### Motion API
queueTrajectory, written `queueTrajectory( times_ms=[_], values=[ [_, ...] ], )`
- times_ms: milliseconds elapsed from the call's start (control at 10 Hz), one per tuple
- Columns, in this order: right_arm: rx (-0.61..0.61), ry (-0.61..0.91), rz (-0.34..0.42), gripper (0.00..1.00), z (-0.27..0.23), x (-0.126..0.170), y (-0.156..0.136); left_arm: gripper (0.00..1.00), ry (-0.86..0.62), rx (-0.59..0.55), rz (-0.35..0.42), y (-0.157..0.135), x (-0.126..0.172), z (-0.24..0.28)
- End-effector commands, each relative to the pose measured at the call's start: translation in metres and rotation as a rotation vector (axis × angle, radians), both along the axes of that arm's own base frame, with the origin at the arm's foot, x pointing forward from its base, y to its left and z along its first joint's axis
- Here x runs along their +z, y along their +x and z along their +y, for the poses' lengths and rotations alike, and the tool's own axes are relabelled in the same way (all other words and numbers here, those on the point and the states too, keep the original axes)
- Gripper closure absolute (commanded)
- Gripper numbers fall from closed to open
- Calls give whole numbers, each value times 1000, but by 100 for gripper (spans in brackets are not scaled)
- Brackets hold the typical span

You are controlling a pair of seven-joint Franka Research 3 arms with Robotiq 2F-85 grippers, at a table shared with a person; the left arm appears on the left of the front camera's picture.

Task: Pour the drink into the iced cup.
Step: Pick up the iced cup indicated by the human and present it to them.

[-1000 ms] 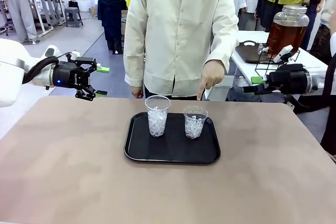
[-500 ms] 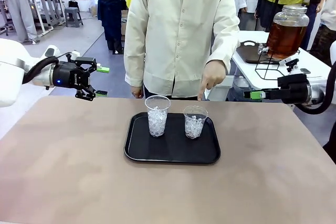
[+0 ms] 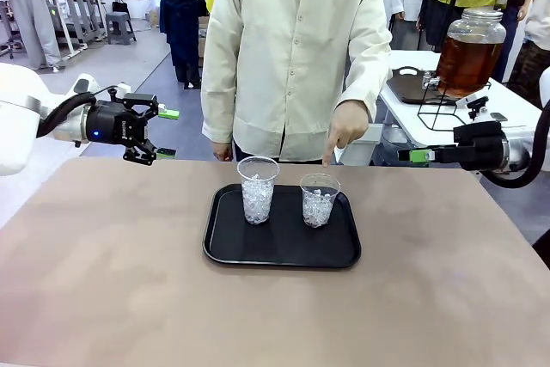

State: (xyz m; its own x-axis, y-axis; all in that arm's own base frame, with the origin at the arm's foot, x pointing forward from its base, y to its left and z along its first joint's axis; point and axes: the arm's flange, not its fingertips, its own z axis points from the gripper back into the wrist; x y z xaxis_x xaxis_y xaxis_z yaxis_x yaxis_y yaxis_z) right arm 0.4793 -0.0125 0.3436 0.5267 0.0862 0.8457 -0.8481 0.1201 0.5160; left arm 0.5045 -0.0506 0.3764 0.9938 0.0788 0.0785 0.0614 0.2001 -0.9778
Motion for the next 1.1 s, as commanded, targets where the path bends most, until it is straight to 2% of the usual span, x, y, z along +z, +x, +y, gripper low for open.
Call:
queueTrajectory(
  times_ms=[0,400,500,700,900,1000],
  values=[
    [26,25,-193,0,11,-14,9,0,2,2,-2,0,1,1],
    [122,-4,-508,0,31,-51,10,0,2,2,-2,0,1,1],
    [106,-5,-546,0,37,-60,9,0,2,2,-2,0,1,1],
    [37,-63,-587,0,48,-77,7,0,2,2,-2,0,1,1],
    [1,-103,-560,0,48,-85,6,0,2,2,-2,0,1,1],
    [73,-58,-557,0,39,-78,9,0,2,2,-2,0,1,1]
  ],
)
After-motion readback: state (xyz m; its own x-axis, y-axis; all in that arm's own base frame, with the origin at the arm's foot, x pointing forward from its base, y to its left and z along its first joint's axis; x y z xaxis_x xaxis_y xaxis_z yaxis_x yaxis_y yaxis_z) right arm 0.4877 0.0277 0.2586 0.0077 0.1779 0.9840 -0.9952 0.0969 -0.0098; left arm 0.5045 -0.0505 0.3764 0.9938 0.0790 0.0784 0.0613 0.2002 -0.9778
